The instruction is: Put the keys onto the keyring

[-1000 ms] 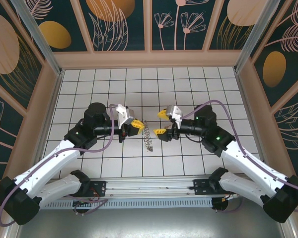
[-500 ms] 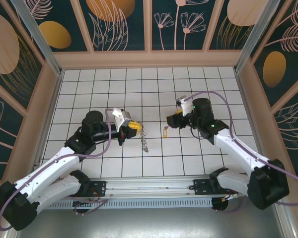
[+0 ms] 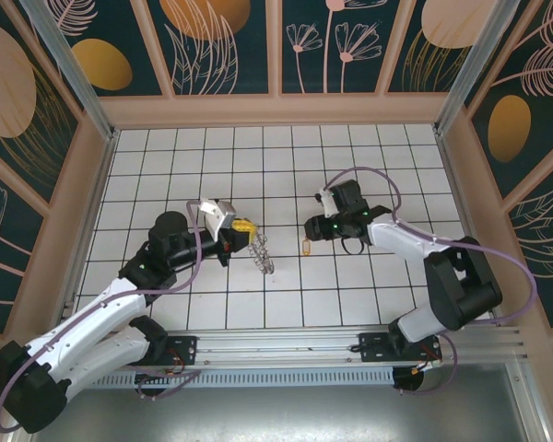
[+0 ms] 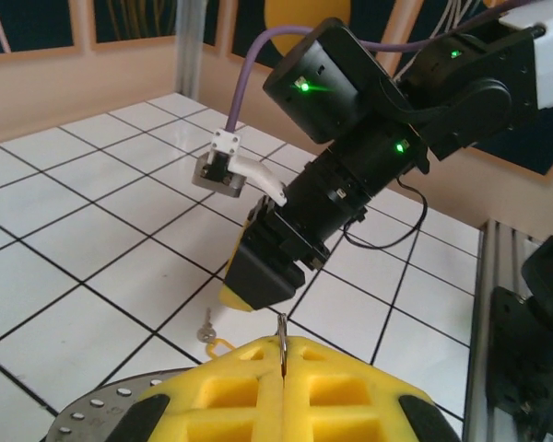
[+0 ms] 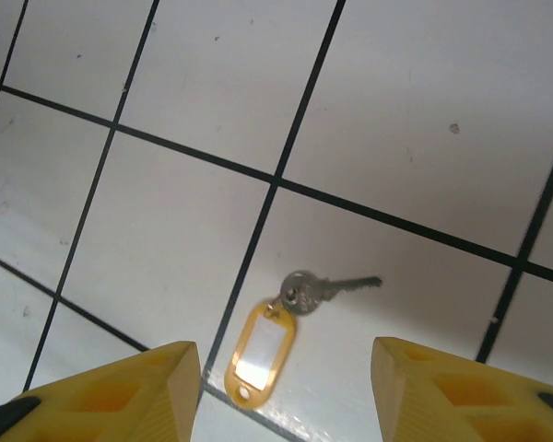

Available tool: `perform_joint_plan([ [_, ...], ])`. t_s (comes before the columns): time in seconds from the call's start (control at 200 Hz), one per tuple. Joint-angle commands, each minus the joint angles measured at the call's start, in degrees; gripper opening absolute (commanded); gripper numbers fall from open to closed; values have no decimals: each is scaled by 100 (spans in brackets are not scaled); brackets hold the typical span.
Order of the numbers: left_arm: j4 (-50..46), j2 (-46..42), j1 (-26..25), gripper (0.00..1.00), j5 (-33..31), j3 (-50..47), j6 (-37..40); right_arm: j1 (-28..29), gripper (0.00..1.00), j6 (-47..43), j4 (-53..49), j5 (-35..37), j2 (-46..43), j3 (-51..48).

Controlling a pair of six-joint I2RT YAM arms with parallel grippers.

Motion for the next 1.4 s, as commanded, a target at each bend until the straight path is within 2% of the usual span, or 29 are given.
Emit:
perform_joint_plan([
  [0.0, 75, -140, 13, 0, -423, -67, -45, 188, 51, 428, -68, 510, 291, 283],
  [0.265, 256, -239, 3, 0, -330, -129, -82, 480, 45, 642, -156, 975, 912, 643],
  [0.596, 381, -314, 9, 0, -266, -215, -126, 694, 31, 661, -542, 1217, 1365, 1063],
  [0.756, 431, -301, 8, 0, -192, -228, -153, 715, 31, 681, -711, 1352, 1367, 1125],
  [0.901, 443, -280, 12, 0, -162, -201, -142, 733, 37, 721, -781, 1361, 1347, 1104],
  [1.036, 422, -323, 12, 0, -143, -206, -144, 733, 37, 732, -796, 1298, 1378, 1081],
  [1.396, 416, -395, 13, 0, -93, -186, -144, 698, 30, 731, -706, 1178, 1509, 1083],
])
